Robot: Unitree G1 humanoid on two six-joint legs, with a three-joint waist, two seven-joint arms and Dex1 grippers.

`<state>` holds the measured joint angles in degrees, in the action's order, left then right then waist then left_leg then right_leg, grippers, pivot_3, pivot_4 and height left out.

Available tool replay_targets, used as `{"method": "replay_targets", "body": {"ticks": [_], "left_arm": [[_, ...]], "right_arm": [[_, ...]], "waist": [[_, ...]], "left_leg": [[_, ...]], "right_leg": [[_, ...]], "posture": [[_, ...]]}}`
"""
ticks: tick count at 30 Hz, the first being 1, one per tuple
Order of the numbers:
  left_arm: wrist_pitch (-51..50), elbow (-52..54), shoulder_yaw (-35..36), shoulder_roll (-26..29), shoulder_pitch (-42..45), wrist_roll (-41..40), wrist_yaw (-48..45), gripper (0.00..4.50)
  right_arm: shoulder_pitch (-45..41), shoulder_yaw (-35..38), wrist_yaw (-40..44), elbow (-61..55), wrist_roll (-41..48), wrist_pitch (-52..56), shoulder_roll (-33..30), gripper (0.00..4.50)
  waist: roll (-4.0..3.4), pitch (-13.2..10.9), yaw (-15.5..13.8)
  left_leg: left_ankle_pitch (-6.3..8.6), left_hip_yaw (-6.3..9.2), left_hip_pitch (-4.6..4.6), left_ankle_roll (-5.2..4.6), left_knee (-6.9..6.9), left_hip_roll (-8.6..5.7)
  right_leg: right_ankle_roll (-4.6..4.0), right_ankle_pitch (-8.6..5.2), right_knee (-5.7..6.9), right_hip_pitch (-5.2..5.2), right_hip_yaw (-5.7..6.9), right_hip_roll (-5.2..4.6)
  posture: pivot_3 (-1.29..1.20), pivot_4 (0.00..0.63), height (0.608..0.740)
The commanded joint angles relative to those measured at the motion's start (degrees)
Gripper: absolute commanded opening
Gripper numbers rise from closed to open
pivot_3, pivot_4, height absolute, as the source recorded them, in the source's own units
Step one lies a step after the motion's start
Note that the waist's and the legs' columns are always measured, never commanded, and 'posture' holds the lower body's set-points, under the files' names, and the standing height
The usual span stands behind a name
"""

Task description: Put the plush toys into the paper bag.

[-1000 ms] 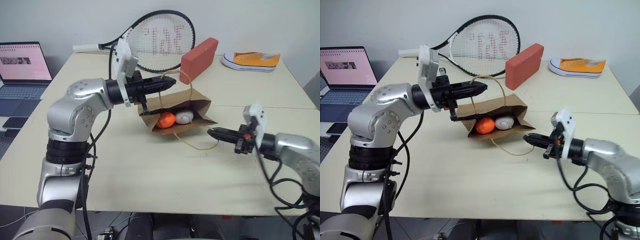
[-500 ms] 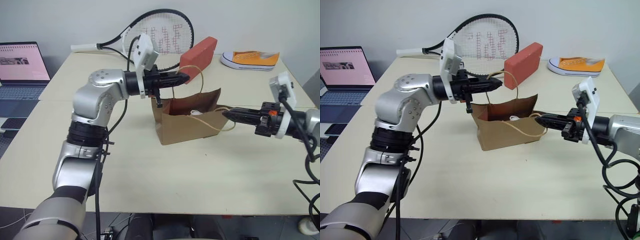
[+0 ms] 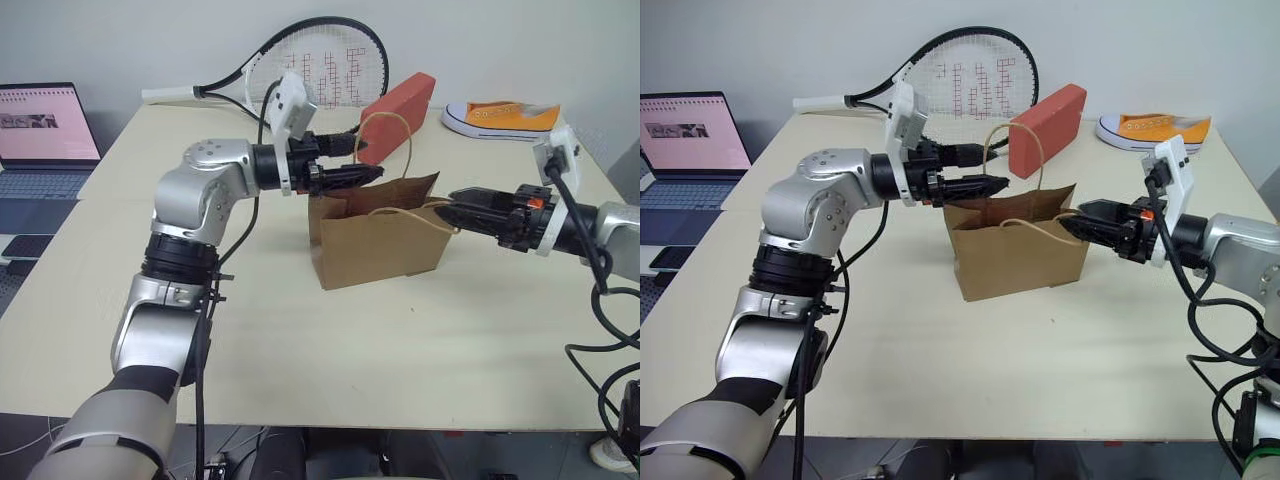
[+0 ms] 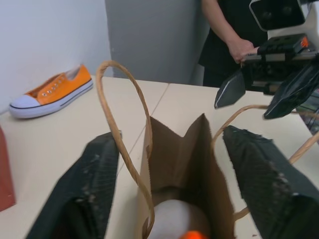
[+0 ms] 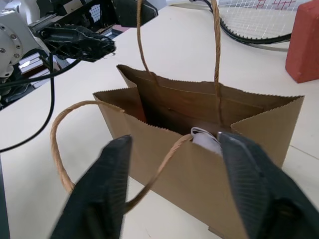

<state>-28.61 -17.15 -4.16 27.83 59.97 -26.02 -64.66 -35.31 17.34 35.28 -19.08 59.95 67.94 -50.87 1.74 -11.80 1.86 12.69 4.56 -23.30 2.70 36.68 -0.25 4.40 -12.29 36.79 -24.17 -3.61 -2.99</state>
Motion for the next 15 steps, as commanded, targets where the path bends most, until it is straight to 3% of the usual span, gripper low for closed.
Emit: {"method": "replay_targets", "body": {"ticks": [1, 8, 15], "left_arm": [[2.2, 4.4, 2.4, 2.3, -1.3, 0.0, -1.0, 4.5], [1.8, 8.5, 7.0, 7.6, -5.9, -1.5, -0.1, 4.5], [-2.3, 21.4, 12.5, 11.6, -21.2, -5.9, 2.3, 4.5]], "right_arm": [[0.3, 2.1, 6.1, 0.3, -3.6, -5.4, -5.5, 4.44], [3.7, 2.7, 15.8, 2.4, -11.3, -16.2, -12.6, 4.48], [12.3, 5.1, 20.6, -6.2, -10.4, -20.7, -12.3, 4.48]], "waist": [[0.0, 0.0, 0.0], [0.0, 0.0, 0.1], [-0.01, 0.0, 0.2]], "left_leg": [[0.0, 0.0, 0.0, 0.0, 0.0, 0.0], [0.0, -0.03, 0.02, 0.0, 0.04, 0.02], [0.0, -0.02, 0.08, 0.0, -0.03, 0.04]], "right_leg": [[0.0, 0.0, 0.0, 0.0, 0.0, 0.0], [0.01, 0.0, 0.01, 0.0, -0.01, 0.0], [0.03, -0.03, 0.06, 0.02, -0.01, -0.01]], "posture": [[0.0, 0.15, 0.74], [0.0, 0.15, 0.74], [0.0, 0.15, 0.74]]}}
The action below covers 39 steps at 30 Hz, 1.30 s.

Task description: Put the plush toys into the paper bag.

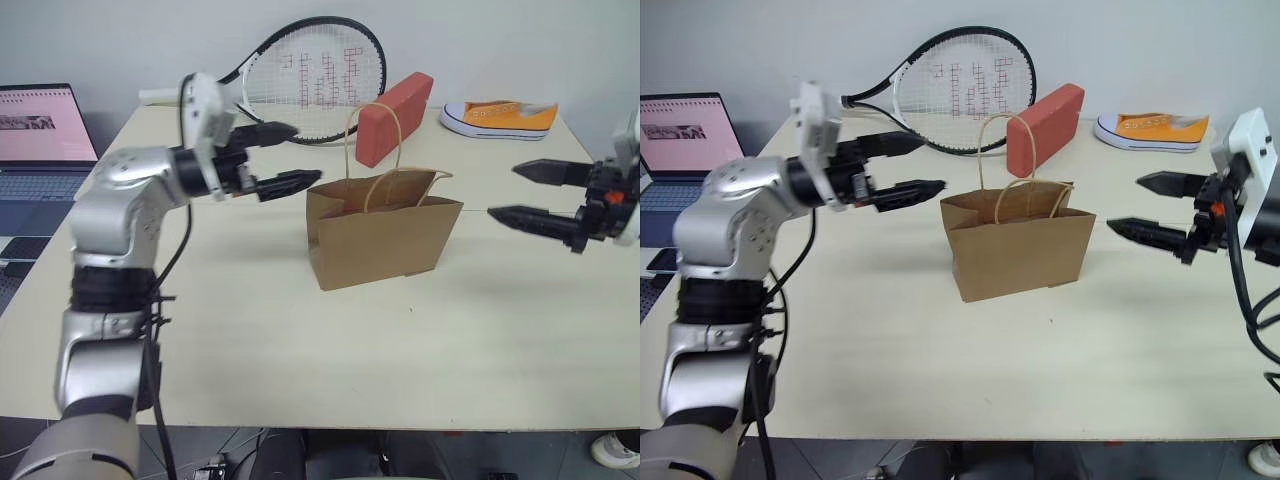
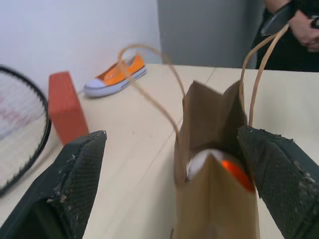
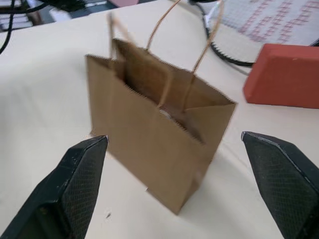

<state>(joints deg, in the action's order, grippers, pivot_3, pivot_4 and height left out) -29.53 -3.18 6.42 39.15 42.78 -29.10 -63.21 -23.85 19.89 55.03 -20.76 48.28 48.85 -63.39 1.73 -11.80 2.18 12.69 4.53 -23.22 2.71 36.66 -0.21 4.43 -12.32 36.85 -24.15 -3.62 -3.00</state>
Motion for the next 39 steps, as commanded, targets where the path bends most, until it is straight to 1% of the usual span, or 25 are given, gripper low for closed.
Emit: {"method": "replay_targets", "body": {"ticks": [1, 4, 7, 13, 16, 22, 26, 33, 38, 39], "left_arm": [[-1.7, 9.4, 2.1, -0.3, -6.1, -3.4, 1.9, 4.5], [-0.1, 13.2, 0.9, -2.3, -10.8, -2.4, 4.6, 4.5], [2.4, 13.0, -1.0, -4.1, -12.6, -0.2, 6.4, 4.5], [7.9, 5.5, -2.6, -8.1, -10.8, 3.3, 8.5, 4.5], [9.5, 1.6, -3.3, -9.3, -9.2, 4.0, 7.8, 4.5], [11.2, -4.8, -4.1, -10.9, -6.1, 4.1, 5.9, 4.5], [11.5, -5.8, -5.9, -11.0, -5.5, 4.7, 3.0, 4.5], [14.8, -8.3, -7.5, -12.3, -4.1, 7.1, 3.3, 4.5], [15.9, -8.8, -8.2, -14.0, -4.2, 7.4, 3.2, 4.5], [16.3, -9.1, -8.2, -14.4, -4.2, 7.4, 3.3, 4.32]], "right_arm": [[1.2, 2.1, 0.4, -5.6, 1.6, -1.7, 0.8, 4.48], [1.1, 0.2, -1.5, -8.2, 2.5, -1.6, 3.2, 4.48], [0.6, -1.8, -2.6, -10.1, 3.0, -1.4, 5.0, 4.48], [-1.9, -6.0, -4.5, -14.1, 3.2, -1.6, 6.5, 4.48], [-2.8, -7.0, -5.2, -15.9, 3.3, -1.5, 6.4, 4.48], [-2.7, -7.4, -5.9, -17.1, 2.7, -1.4, 5.9, 4.48], [-2.6, -6.8, -6.7, -17.6, 3.2, -1.0, 5.8, 4.48], [-2.7, -6.1, -7.7, -18.1, 4.1, -0.7, 5.6, 4.48], [-2.6, -5.9, -8.3, -18.4, 4.5, -0.6, 5.6, 4.48], [-2.5, -5.9, -8.5, -18.4, 4.5, -0.7, 5.6, 4.49]], "waist": [[0.0, 0.0, -0.1], [0.02, 0.0, -0.4], [0.02, 0.0, -0.6], [0.02, 0.0, -0.6], [0.02, 0.0, -0.6], [0.02, 0.0, -0.6], [0.02, 0.0, -0.6], [0.02, 0.0, -0.6], [0.02, 0.0, -0.6], [0.02, 0.0, -0.6]], "left_leg": [[0.0, 0.0, -0.01, 0.0, 0.02, 0.0], [0.0, 0.0, -0.03, 0.0, 0.15, 0.0], [-0.01, 0.0, -0.01, 0.0, 0.28, -0.01], [-0.01, -0.06, 0.02, 0.0, 0.29, 0.0], [-0.01, -0.04, 0.01, 0.0, 0.23, 0.0], [0.0, -0.04, -0.01, 0.0, 0.22, -0.02], [0.0, -0.04, 0.0, 0.0, 0.22, -0.02], [0.0, -0.03, 0.0, 0.0, 0.23, -0.01], [0.0, -0.03, 0.0, 0.0, 0.22, -0.01], [0.0, -0.03, 0.0, 0.0, 0.22, -0.01]], "right_leg": [[0.0, 0.0, -0.02, 0.0, -0.01, 0.0], [0.03, 0.03, -0.01, 0.04, 0.0, -0.02], [-0.04, 0.0, -0.01, 0.1, 0.0, -0.02], [-0.18, -0.06, 0.01, 0.1, -0.04, -0.01], [0.02, 0.06, 0.02, 0.07, -0.01, -0.01], [0.03, 0.06, -0.01, 0.07, -0.01, -0.02], [0.03, 0.06, 0.01, 0.07, -0.01, -0.01], [0.03, 0.06, 0.01, 0.08, -0.02, -0.01], [0.03, 0.06, 0.01, 0.08, -0.01, -0.01], [0.03, 0.07, 0.0, 0.08, -0.01, -0.01]], "posture": [[0.0, 0.15, 0.74], [0.0, 0.15, 0.74], [0.0, 0.15, 0.74], [0.0, 0.15, 0.74], [0.0, 0.15, 0.74], [0.0, 0.15, 0.74], [0.0, 0.15, 0.74], [0.0, 0.15, 0.74], [0.0, 0.15, 0.74], [0.0, 0.15, 0.74]]}}
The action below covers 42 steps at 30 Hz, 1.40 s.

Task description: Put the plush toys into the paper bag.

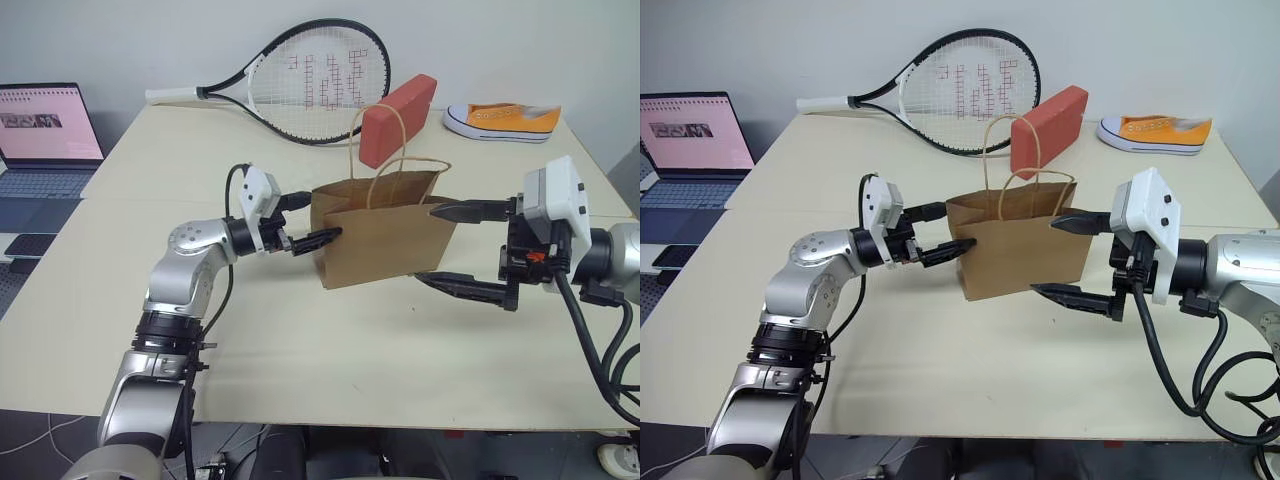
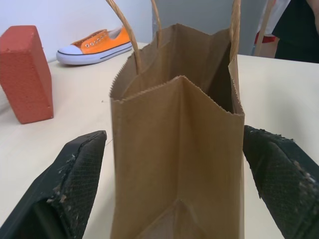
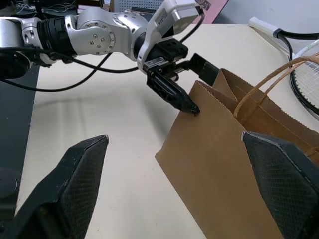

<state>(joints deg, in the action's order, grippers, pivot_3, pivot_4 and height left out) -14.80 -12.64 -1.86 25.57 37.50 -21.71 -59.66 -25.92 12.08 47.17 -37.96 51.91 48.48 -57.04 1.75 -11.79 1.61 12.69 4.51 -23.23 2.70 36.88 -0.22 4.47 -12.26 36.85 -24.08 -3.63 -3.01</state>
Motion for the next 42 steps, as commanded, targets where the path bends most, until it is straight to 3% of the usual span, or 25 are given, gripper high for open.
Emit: {"method": "replay_targets", "body": {"ticks": [1, 2, 13, 15, 27, 35, 42], "left_arm": [[2.2, -0.3, 0.1, -1.3, 1.2, 0.3, 0.2, 4.1], [2.6, -0.9, 0.3, -1.9, 1.4, 0.4, 0.4, 3.94], [5.3, -5.7, -0.4, -3.8, 2.8, 2.0, -1.0, 0.46], [5.9, -6.3, -0.5, -3.9, 2.9, 2.3, -1.4, 0.04], [5.9, -8.1, 0.4, -3.0, 3.2, 0.7, -6.0, 0.04], [-0.5, -6.8, -1.4, -0.7, 5.3, -2.2, -15.9, 0.04], [-6.6, -8.2, -1.3, -0.8, 8.4, -4.8, -20.2, 0.04]], "right_arm": [[-0.4, 1.8, -0.7, -1.3, 0.9, -0.3, -0.7, 4.5], [-0.2, 1.7, -0.8, -1.3, 0.8, -0.4, -0.6, 4.5], [0.4, 1.7, -1.6, -1.8, 0.7, -0.7, -0.5, 4.5], [0.8, 1.9, -1.7, -1.9, 0.5, -1.0, -0.4, 4.5], [4.2, 3.7, -1.4, -1.7, -2.0, -3.7, -0.9, 4.5], [11.4, 18.5, 4.1, 1.5, 3.2, 1.2, -7.4, 4.5], [22.6, 30.4, 8.7, 1.7, -0.8, 3.4, -10.0, 4.5]], "waist": [[0.0, 0.0, 0.0], [0.0, 0.0, 0.0], [0.0, 0.0, 0.0], [0.0, 0.0, 0.0], [0.01, 0.0, 0.0], [0.01, 0.0, 0.0], [0.01, 0.0, -0.1]], "left_leg": [[0.0, 0.0, 0.0, 0.0, 0.01, 0.0], [0.0, 0.0, 0.0, 0.0, 0.01, 0.0], [0.0, 0.0, 0.01, 0.0, 0.01, -0.01], [0.0, 0.0, 0.0, 0.0, 0.01, 0.0], [0.0, 0.0, 0.01, 0.0, 0.01, 0.0], [0.0, 0.01, 0.01, 0.0, 0.0, 0.0], [0.0, 0.0, 0.0, 0.0, 0.03, -0.01]], "right_leg": [[0.0, 0.0, 0.0, 0.0, 0.0, 0.0], [0.0, 0.0, 0.0, 0.0, 0.0, 0.0], [0.01, 0.01, 0.01, 0.0, 0.0, 0.0], [0.01, 0.01, 0.01, 0.0, 0.0, 0.0], [0.02, 0.01, 0.02, 0.01, 0.0, 0.0], [0.0, 0.0, 0.01, 0.02, 0.02, 0.0], [0.0, 0.0, 0.01, 0.02, 0.0, 0.0]], "posture": [[0.0, 0.15, 0.74], [0.0, 0.15, 0.74], [0.0, 0.15, 0.74], [0.0, 0.15, 0.74], [0.0, 0.15, 0.74], [0.0, 0.15, 0.74], [0.0, 0.15, 0.74]]}}
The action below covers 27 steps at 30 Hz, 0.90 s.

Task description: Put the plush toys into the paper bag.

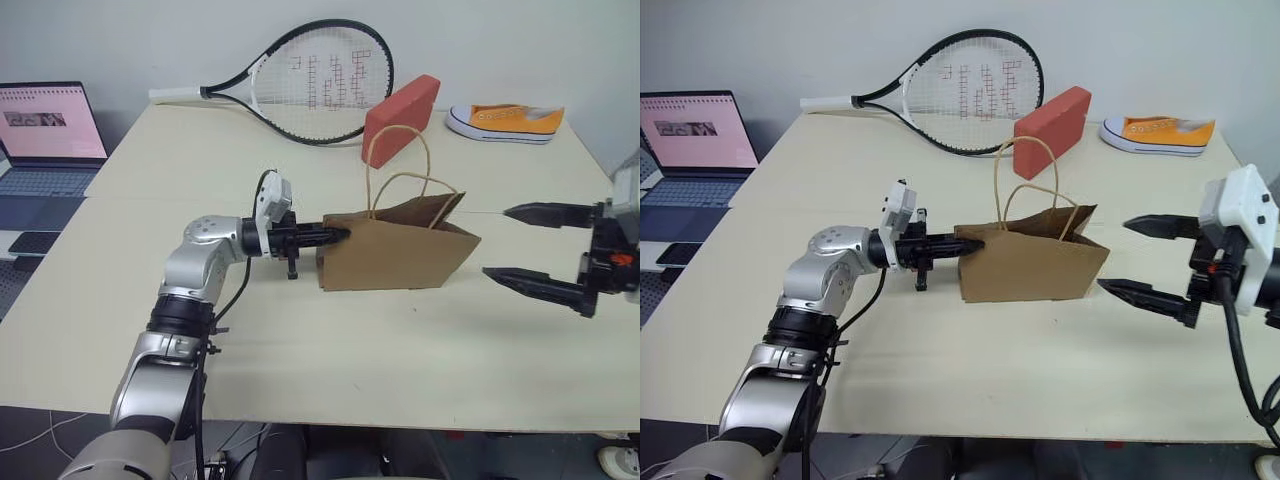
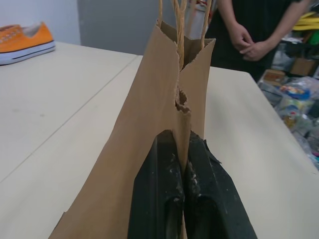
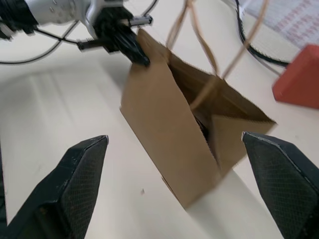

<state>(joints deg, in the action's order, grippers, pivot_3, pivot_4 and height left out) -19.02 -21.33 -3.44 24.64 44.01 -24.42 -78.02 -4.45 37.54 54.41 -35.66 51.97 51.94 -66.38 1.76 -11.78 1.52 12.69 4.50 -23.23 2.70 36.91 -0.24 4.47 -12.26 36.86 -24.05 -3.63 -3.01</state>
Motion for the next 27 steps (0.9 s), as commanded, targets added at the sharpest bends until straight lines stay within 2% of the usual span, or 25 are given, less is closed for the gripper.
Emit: {"method": "replay_targets", "body": {"ticks": [1, 5, 16, 20, 27], "left_arm": [[-3.4, 0.6, 0.3, 0.1, 2.1, -2.4, -2.2, 0.04], [-6.3, 1.7, 0.7, 0.0, 3.2, -3.6, -3.0, 0.04], [1.4, -3.6, -2.0, -1.1, 1.5, 3.1, -0.7, 0.04], [5.8, -6.2, -2.4, -0.8, 2.3, 5.9, -0.1, 0.88], [5.8, -2.9, -1.6, 2.5, 0.9, 5.8, -1.8, 3.07]], "right_arm": [[1.6, 5.6, 1.5, -0.7, -0.9, -0.1, -0.6, 4.5], [2.8, 7.2, 1.5, -0.9, -1.4, -0.4, -0.4, 4.5], [4.7, 6.6, 1.3, -1.1, -2.5, -2.0, -0.1, 4.5], [5.1, 5.7, 1.5, -0.9, -3.1, -2.7, -0.1, 4.5], [5.6, 4.4, 1.1, -1.5, -3.7, -3.5, 0.8, 4.5]], "waist": [[0.0, 0.0, 0.1], [0.0, 0.0, 0.3], [0.0, 0.0, 0.1], [0.0, 0.0, 0.2], [0.0, 0.0, 0.2]], "left_leg": [[0.0, 0.0, 0.0, 0.0, 0.0, 0.0], [0.0, -0.01, 0.03, 0.0, 0.01, 0.02], [0.0, -0.01, 0.03, 0.0, 0.0, 0.0], [0.0, -0.01, 0.04, 0.0, 0.01, 0.0], [0.0, -0.01, 0.03, 0.0, -0.01, 0.01]], "right_leg": [[0.0, 0.0, 0.0, 0.0, 0.0, 0.0], [0.01, 0.01, 0.02, 0.0, -0.01, 0.01], [0.01, 0.0, 0.01, 0.01, -0.01, 0.0], [0.01, 0.0, 0.0, 0.02, -0.02, 0.0], [0.01, 0.01, 0.01, 0.0, -0.01, 0.0]], "posture": [[0.0, 0.15, 0.74], [0.0, 0.15, 0.74], [0.0, 0.15, 0.74], [0.0, 0.15, 0.74], [0.0, 0.15, 0.74]]}}
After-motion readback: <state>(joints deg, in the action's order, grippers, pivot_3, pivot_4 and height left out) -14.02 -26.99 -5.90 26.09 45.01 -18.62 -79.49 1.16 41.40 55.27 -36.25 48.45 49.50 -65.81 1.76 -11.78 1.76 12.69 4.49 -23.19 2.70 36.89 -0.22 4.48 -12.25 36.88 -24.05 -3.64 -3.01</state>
